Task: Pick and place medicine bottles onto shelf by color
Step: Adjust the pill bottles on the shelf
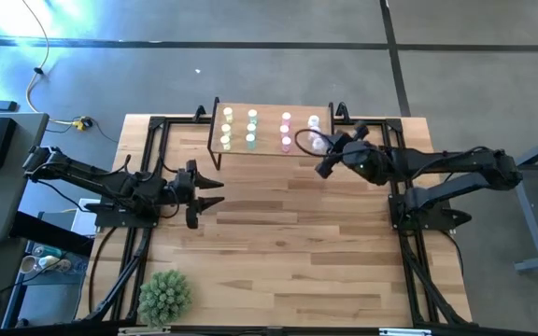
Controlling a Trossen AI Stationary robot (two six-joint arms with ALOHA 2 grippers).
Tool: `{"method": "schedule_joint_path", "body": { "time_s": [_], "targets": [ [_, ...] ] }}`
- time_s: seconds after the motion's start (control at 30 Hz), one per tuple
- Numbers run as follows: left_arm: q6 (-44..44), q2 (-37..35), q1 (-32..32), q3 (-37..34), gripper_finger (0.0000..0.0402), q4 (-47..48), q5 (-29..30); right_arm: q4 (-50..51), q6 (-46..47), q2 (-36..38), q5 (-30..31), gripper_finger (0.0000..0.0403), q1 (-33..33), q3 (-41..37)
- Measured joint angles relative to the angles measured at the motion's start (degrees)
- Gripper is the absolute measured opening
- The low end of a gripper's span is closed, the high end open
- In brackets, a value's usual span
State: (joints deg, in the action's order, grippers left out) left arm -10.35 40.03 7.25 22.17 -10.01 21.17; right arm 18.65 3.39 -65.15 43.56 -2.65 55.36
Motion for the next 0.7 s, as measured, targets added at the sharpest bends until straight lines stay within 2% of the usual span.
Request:
{"method": "schedule_joint_path", "body": {
  "time_s": [0.07,0.13,0.3,0.47,0.7],
  "targets": [
    [0.0,0.0,0.0,0.0,0.0186,0.0,0.0,2.4,2.5,0.0,3.0,0.0,-0.3,0.6],
    [0.0,0.0,0.0,0.0,0.0186,0.0,0.0,4.7,5.6,0.0,3.0,0.0,-1.3,0.6],
    [0.0,0.0,0.0,0.0,0.0186,0.0,0.0,11.8,13.3,-1.0,0.1,0.0,-4.5,0.6],
    [0.0,0.0,0.0,0.0,0.0186,0.0,0.0,12.1,16.0,-2.4,-5.4,0.0,-5.8,0.6],
    [0.0,0.0,0.0,0.0,0.0186,0.0,0.0,12.9,18.5,-3.6,-9.4,0.0,-8.9,0.6]
  ]
}}
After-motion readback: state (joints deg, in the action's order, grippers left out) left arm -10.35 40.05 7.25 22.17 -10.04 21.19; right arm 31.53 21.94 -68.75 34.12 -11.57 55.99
